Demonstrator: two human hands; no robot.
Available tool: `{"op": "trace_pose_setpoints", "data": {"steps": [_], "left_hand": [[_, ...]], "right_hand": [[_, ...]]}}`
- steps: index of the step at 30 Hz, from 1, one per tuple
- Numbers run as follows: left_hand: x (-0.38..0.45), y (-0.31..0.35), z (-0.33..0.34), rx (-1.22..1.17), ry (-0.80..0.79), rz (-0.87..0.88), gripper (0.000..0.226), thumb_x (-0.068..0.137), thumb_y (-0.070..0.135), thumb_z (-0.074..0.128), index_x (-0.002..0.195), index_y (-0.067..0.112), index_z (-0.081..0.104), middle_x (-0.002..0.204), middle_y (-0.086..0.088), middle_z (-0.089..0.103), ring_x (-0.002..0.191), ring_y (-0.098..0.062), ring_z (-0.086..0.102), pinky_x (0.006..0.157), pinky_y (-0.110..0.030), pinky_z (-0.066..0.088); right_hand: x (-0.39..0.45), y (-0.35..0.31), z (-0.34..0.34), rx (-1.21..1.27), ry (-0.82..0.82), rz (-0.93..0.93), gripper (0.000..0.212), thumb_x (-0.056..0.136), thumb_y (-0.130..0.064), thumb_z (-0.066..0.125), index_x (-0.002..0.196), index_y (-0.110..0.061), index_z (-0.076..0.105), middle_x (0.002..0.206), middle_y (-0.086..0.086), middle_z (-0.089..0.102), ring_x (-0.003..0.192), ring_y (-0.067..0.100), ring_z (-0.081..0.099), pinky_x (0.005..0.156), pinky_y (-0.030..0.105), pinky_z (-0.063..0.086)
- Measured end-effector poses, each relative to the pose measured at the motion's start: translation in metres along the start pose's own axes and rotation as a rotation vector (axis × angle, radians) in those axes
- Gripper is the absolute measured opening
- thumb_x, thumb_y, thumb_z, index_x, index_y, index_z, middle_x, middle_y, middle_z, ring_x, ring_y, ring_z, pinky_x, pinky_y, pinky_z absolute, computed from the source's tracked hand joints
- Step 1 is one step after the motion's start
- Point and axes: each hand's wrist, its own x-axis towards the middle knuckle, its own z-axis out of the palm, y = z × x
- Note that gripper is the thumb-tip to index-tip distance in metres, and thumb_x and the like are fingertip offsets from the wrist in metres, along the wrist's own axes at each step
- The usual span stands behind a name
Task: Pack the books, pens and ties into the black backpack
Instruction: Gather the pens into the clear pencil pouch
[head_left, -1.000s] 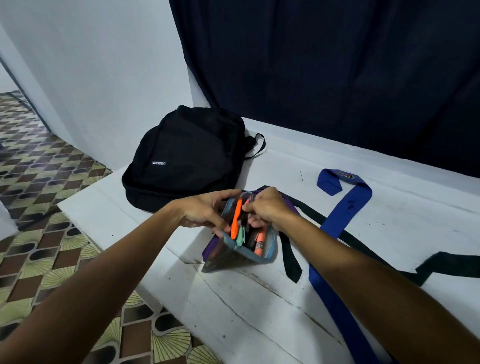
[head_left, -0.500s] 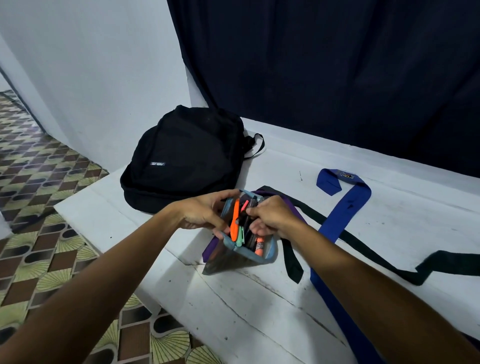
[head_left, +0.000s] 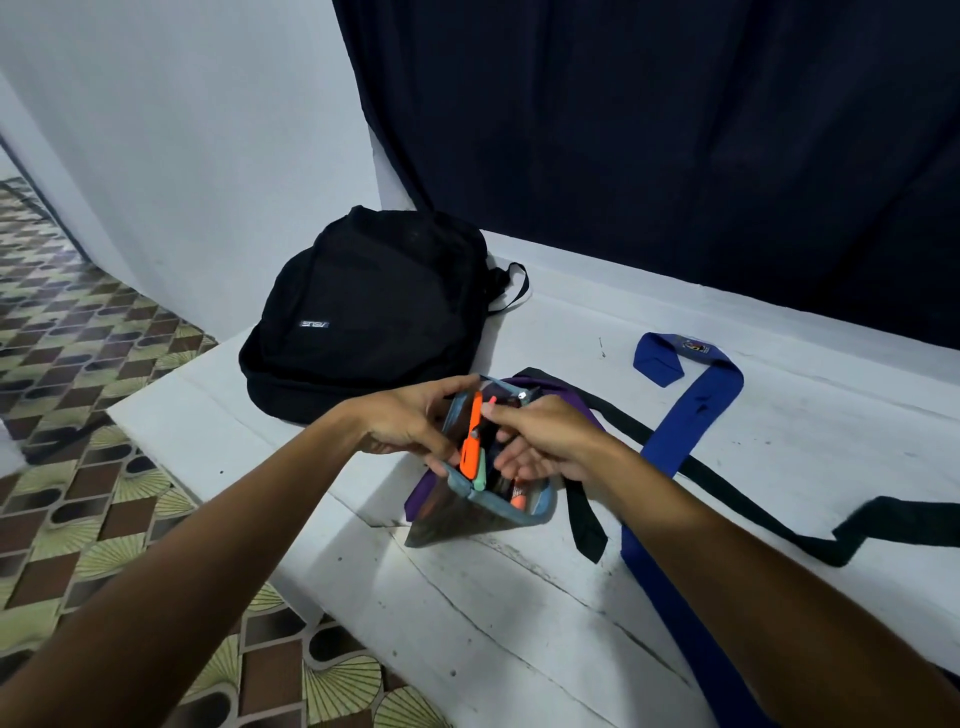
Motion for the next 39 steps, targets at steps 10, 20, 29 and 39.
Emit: {"op": "trace_pose_setpoints", "data": {"steps": [10,20,29,39], "left_hand": [[-0.002,0.002,-0.001,0.057,0.009,0.003,0.103,0.075,-0.028,0.060,0.153,0.026,0.019,0.138,-0.015,0.045,0.121,-0.042,0.055,0.089,-0.053,0.052],[-0.009,-0.003,-0.004,0.033,0.052,0.011,0.099,0.073,-0.027,0.062,0.149,0.027,0.030,0.139,-0.015,0.044,0.118,-0.034,0.059,0.087,-0.050,0.056],[-0.010,0.000,0.003,0.021,0.013,0.009,0.104,0.075,-0.030,0.058,0.151,0.030,0.021,0.135,-0.017,0.046,0.113,-0.036,0.059,0.081,-0.041,0.058],[-0.010,-0.005,-0.007,-0.028,0.021,0.028,0.094,0.069,-0.021,0.067,0.137,0.037,0.040,0.140,-0.015,0.045,0.123,-0.034,0.056,0.100,-0.064,0.041]], "right_hand": [[-0.005,0.000,0.018,0.170,-0.060,-0.013,0.010,0.082,-0.004,0.073,0.082,0.002,0.065,0.060,0.014,0.068,0.046,0.014,0.065,0.044,0.019,0.051],[-0.009,0.002,0.021,0.049,-0.015,-0.135,0.036,0.079,-0.005,0.076,0.107,-0.002,0.053,0.072,0.018,0.067,0.051,0.020,0.065,0.047,0.030,0.056],[-0.003,0.009,0.029,0.113,0.027,-0.159,0.048,0.076,-0.002,0.077,0.114,-0.007,0.048,0.077,0.016,0.069,0.053,0.019,0.064,0.050,0.025,0.052],[0.012,0.017,0.004,-0.315,0.019,-0.368,0.024,0.087,0.003,0.062,0.107,-0.008,0.070,0.061,0.003,0.061,0.043,0.004,0.053,0.048,0.023,0.049]]}}
